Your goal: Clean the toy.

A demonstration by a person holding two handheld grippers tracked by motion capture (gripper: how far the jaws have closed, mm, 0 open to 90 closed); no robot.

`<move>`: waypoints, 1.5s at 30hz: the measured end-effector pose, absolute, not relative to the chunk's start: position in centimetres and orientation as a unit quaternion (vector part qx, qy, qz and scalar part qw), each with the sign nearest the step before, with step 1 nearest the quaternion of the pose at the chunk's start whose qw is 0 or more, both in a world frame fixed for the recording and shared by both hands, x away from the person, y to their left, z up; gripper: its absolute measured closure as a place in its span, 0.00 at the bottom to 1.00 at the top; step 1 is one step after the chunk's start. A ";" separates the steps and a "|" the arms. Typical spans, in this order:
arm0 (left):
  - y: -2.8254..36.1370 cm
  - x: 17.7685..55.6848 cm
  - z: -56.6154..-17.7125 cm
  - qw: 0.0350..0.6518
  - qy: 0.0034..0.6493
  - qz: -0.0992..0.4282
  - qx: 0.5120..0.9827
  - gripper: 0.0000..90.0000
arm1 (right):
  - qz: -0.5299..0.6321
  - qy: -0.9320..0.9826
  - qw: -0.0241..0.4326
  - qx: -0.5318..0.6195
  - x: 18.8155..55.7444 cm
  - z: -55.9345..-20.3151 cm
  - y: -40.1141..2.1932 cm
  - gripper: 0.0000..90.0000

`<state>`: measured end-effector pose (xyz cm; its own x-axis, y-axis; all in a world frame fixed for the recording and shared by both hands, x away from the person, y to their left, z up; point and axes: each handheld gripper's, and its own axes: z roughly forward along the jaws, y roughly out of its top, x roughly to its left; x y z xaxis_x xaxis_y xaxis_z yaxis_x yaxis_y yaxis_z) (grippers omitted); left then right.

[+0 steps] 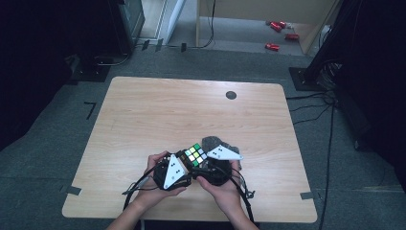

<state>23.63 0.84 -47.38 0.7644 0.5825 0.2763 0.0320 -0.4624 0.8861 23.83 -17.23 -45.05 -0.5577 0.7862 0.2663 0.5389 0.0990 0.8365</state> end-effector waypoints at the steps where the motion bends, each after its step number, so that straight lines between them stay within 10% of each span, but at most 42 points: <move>1: 0.8 23.6 -47.3 0.486 0.190 0.288 0.803 0.33 | 0.489 0.734 0.129 0.453 23.8 -45.1 -17.1 0.37; 16: 1.9 24.3 -46.8 0.482 0.219 0.281 0.800 0.39 | 0.548 0.699 0.081 0.452 24.1 -44.1 -18.5 0.30; 27: 5.9 26.9 -45.1 0.538 0.335 0.206 0.745 0.39 | 0.585 0.677 0.132 0.427 24.2 -45.5 -19.4 0.31; 45: 4.2 25.9 -44.2 0.568 0.336 0.142 0.738 0.39 | 0.548 0.719 0.188 0.383 23.3 -46.8 -16.3 0.26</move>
<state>25.91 4.23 -44.22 0.7342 0.6570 -0.1712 0.3342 -0.1302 0.9335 23.27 -16.31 -46.85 -0.6354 0.7574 0.1501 0.3452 0.1048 0.9327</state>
